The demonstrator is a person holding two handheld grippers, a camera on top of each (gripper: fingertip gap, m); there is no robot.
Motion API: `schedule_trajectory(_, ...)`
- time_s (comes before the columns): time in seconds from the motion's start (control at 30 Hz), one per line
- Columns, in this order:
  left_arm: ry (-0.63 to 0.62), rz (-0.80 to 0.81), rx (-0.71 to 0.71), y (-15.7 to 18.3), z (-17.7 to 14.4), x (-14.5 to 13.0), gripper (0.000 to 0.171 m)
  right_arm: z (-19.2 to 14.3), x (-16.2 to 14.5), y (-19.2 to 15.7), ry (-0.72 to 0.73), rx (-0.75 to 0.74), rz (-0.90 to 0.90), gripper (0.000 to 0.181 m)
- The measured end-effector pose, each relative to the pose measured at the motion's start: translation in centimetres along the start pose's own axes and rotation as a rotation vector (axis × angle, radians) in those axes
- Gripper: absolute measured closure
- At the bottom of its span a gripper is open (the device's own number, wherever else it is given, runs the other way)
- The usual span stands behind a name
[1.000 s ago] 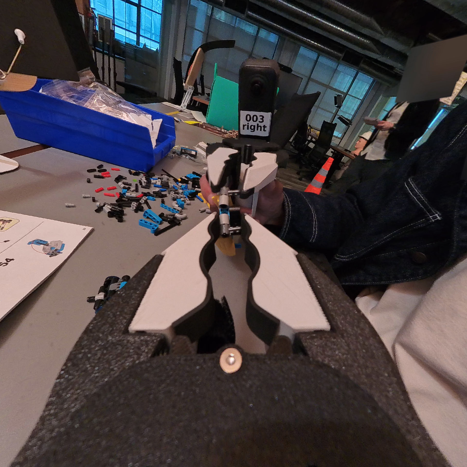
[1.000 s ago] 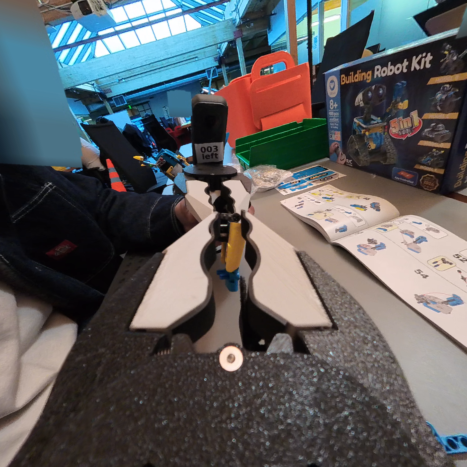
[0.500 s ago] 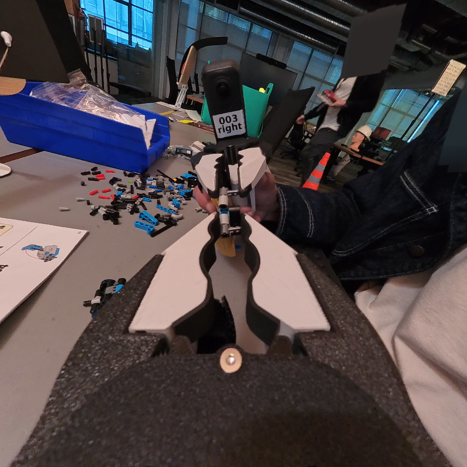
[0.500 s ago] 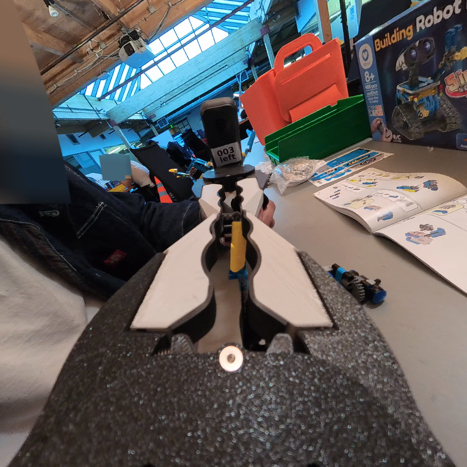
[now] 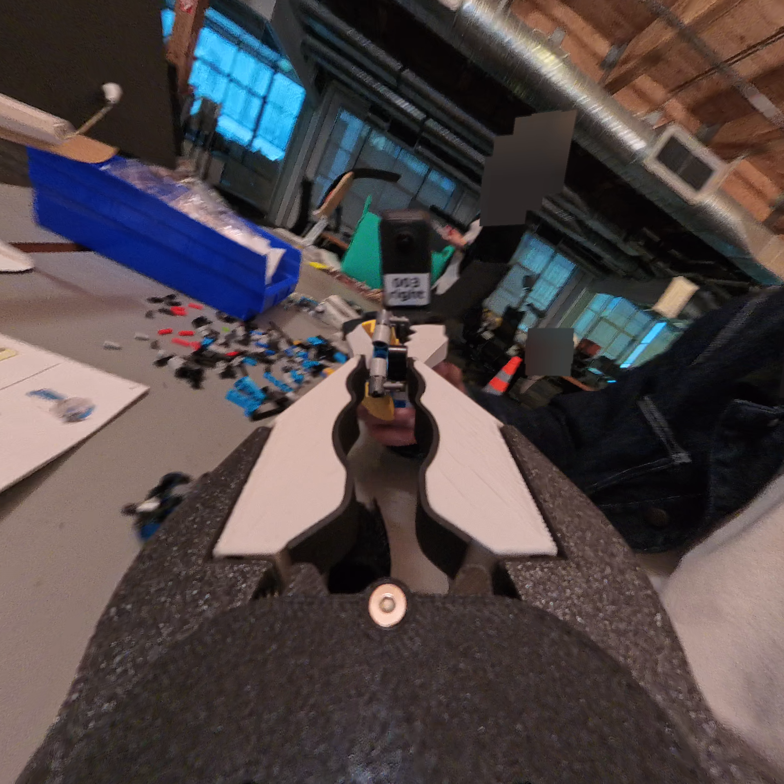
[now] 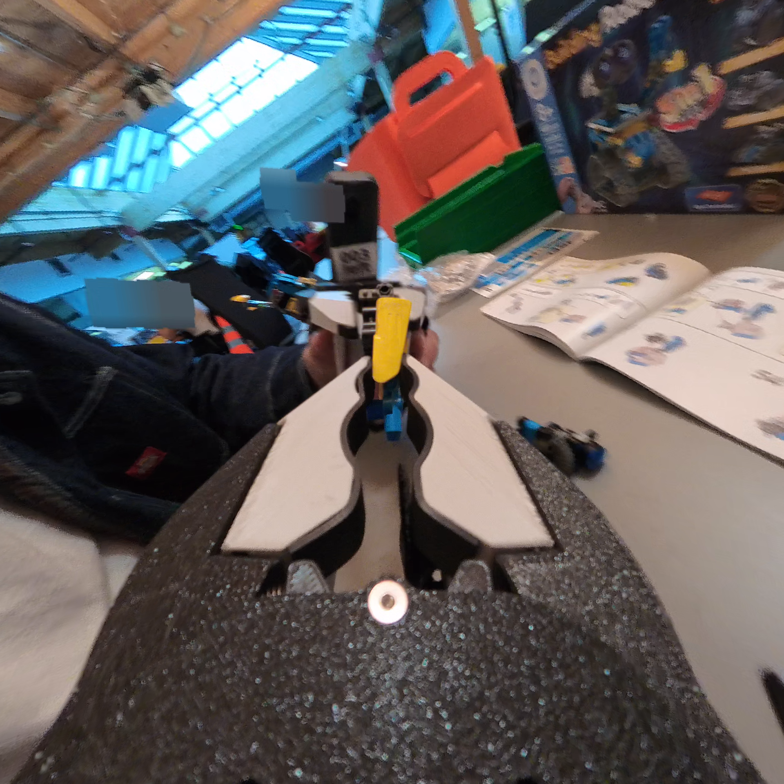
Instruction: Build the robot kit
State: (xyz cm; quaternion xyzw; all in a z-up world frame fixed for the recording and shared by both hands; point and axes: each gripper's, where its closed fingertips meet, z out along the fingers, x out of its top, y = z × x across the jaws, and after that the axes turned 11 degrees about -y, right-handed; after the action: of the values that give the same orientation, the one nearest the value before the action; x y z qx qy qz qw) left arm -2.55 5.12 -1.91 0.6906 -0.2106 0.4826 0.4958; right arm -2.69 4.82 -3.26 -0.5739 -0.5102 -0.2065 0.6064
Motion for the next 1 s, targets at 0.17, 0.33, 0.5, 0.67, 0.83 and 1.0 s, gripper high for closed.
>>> schedule_trajectory(0.17,-0.292,0.15,0.358,-6.7,-2.6,-2.9,0.121,-3.2,-4.1,8.7,-0.268,-0.567,-0.018,0.171)
schedule_trajectory(0.33,-0.597,0.315,0.523,-9.4,-1.9,-8.0,0.124,-1.4,-8.2,9.7,-0.465,-0.629,0.113,0.171)
schedule_trajectory(0.5,-0.618,0.347,0.554,-9.4,-0.4,-8.3,0.141,-0.9,-8.4,9.7,-0.5,-0.72,0.081,0.171)
schedule_trajectory(0.67,-0.665,0.484,0.676,-10.2,0.3,-8.6,0.153,-1.1,-8.2,10.0,-0.481,-0.744,0.108,0.171)
schedule_trajectory(0.83,-0.667,0.602,0.775,-10.2,0.5,-8.4,0.153,-0.8,-7.9,10.0,-0.465,-0.778,0.12,0.171)
schedule_trajectory(1.0,-0.674,0.692,0.833,-10.2,0.5,-8.4,0.153,-0.2,-8.1,9.5,-0.483,-0.762,0.111,0.167)
